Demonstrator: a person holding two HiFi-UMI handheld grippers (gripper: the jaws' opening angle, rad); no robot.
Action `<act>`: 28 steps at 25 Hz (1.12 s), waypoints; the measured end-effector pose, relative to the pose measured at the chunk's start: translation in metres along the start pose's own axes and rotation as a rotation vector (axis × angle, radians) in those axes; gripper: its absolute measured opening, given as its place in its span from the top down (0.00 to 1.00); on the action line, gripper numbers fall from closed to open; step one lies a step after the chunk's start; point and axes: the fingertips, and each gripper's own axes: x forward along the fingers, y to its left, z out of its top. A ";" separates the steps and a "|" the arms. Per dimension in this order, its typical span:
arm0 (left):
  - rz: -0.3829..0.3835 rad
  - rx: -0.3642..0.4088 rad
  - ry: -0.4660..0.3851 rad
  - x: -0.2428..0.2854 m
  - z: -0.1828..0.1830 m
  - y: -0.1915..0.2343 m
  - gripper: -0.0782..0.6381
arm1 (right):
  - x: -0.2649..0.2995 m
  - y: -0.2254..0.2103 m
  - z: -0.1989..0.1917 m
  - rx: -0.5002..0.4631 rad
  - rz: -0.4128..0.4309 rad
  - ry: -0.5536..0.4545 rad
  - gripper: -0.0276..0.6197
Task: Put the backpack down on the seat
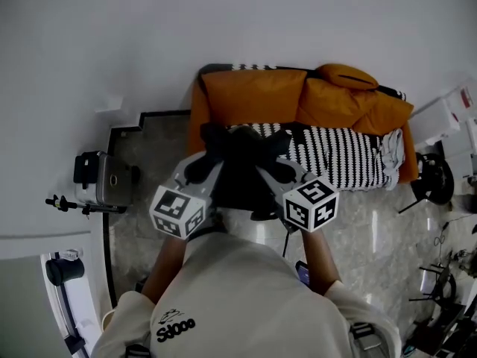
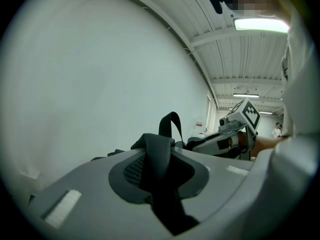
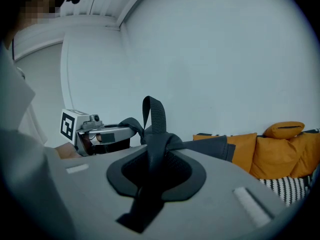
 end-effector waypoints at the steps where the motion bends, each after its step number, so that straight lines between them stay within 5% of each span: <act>1: -0.005 -0.003 0.002 0.004 0.000 0.005 0.80 | 0.004 -0.003 0.002 0.002 -0.001 0.003 0.87; 20: -0.074 -0.025 0.030 0.058 0.005 0.077 0.80 | 0.073 -0.051 0.031 0.010 -0.079 0.013 0.87; 28: 0.016 -0.061 0.060 0.086 0.000 0.089 0.80 | 0.088 -0.082 0.032 -0.010 -0.006 0.058 0.87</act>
